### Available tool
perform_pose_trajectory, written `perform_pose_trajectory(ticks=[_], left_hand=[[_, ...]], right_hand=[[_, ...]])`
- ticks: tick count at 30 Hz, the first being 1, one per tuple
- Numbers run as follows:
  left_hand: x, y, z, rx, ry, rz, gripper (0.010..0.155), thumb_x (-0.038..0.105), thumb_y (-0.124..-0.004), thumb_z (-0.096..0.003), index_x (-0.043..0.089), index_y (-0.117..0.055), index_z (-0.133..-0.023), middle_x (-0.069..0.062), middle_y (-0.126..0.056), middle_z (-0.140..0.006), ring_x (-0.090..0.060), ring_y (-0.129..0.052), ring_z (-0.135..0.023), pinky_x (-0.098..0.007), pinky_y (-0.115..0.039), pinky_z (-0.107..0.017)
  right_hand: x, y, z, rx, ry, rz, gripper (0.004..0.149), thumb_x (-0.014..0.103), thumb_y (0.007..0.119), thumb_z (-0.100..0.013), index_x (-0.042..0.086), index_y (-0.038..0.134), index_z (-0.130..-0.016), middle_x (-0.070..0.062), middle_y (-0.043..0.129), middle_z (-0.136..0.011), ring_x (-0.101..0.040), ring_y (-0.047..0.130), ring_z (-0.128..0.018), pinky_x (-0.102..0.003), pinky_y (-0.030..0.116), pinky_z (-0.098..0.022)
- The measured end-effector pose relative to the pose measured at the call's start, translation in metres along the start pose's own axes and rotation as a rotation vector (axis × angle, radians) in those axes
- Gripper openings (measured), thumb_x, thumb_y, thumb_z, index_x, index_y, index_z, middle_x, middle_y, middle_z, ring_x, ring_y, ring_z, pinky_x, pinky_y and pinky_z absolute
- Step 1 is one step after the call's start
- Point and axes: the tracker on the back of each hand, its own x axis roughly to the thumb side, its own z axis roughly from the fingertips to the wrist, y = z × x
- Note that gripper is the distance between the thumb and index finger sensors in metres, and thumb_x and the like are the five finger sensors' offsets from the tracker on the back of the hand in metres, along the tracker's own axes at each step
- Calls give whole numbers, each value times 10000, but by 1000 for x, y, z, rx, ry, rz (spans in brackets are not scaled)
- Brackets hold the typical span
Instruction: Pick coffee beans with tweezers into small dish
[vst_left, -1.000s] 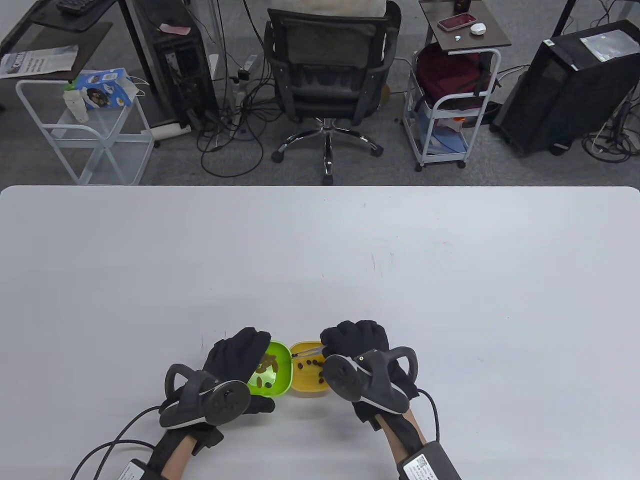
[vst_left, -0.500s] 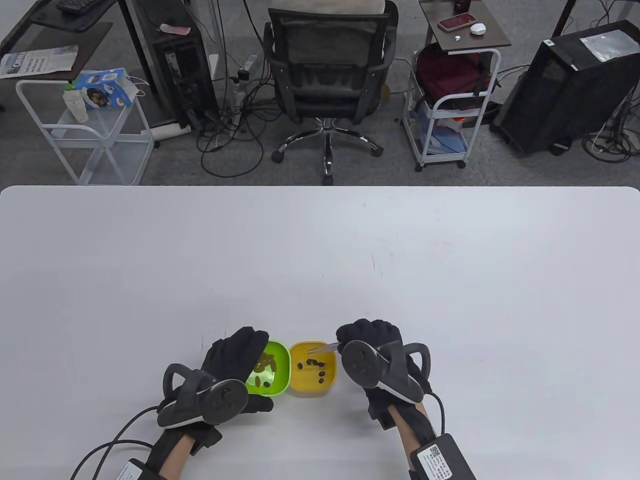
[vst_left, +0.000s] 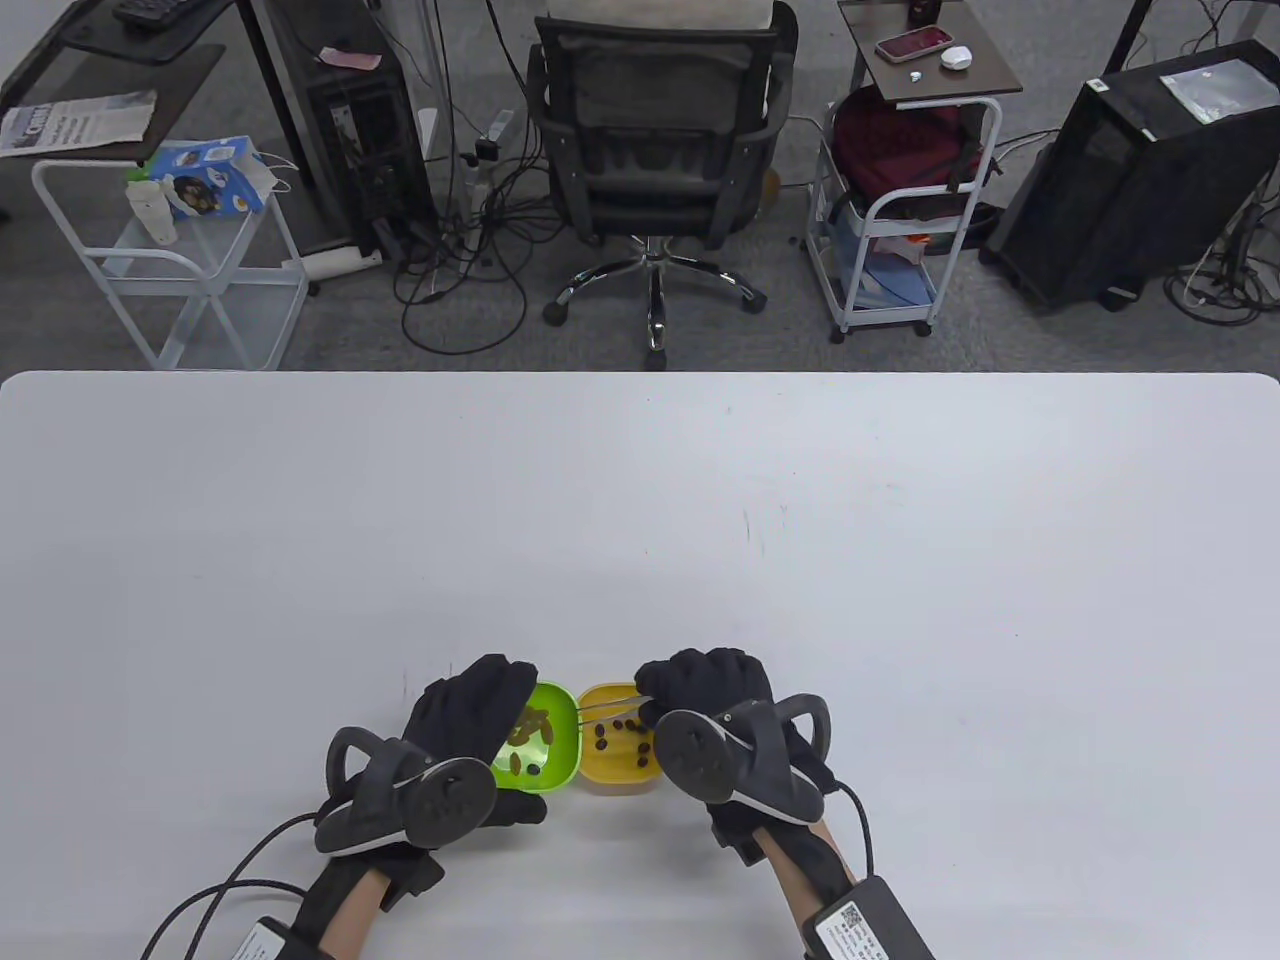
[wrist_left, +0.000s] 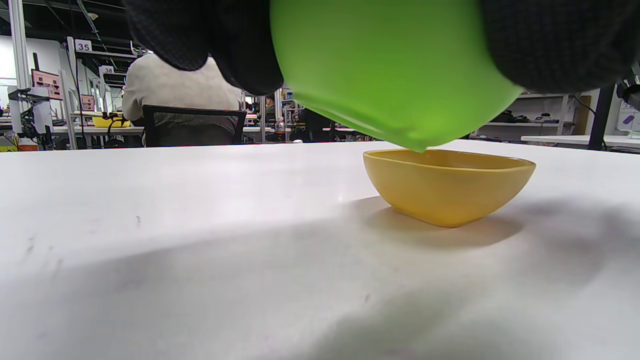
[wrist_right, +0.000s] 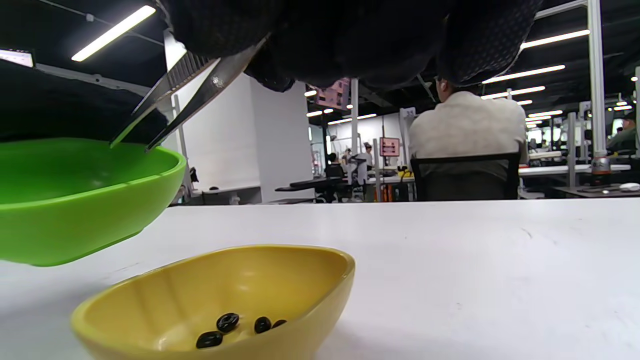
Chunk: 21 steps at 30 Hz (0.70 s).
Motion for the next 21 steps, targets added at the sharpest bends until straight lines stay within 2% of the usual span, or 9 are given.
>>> perform_pose_trajectory(ticks=[11, 21], left_hand=[[1, 0, 0, 0, -3, -3, 1118, 685, -798, -319, 44, -493, -1182, -291, -602, -1206, -439, -850, -988, -647, -708, -744], [1, 0, 0, 6, -2, 0, 1119, 685, -797, -320, 43, -492, -1183, -289, -602, -1207, -437, -850, -988, -646, -708, -745]], right_hand=[[28, 13, -1, 41, -105, 52, 435, 372, 659, -457, 249, 727, -868, 19, 837, -701, -216, 884, -553, -584, 689, -705], [40, 20, -1, 67, -146, 89, 433, 372, 667, -455, 249, 729, -866, 22, 839, -700, -215, 886, -553, -583, 690, -705]])
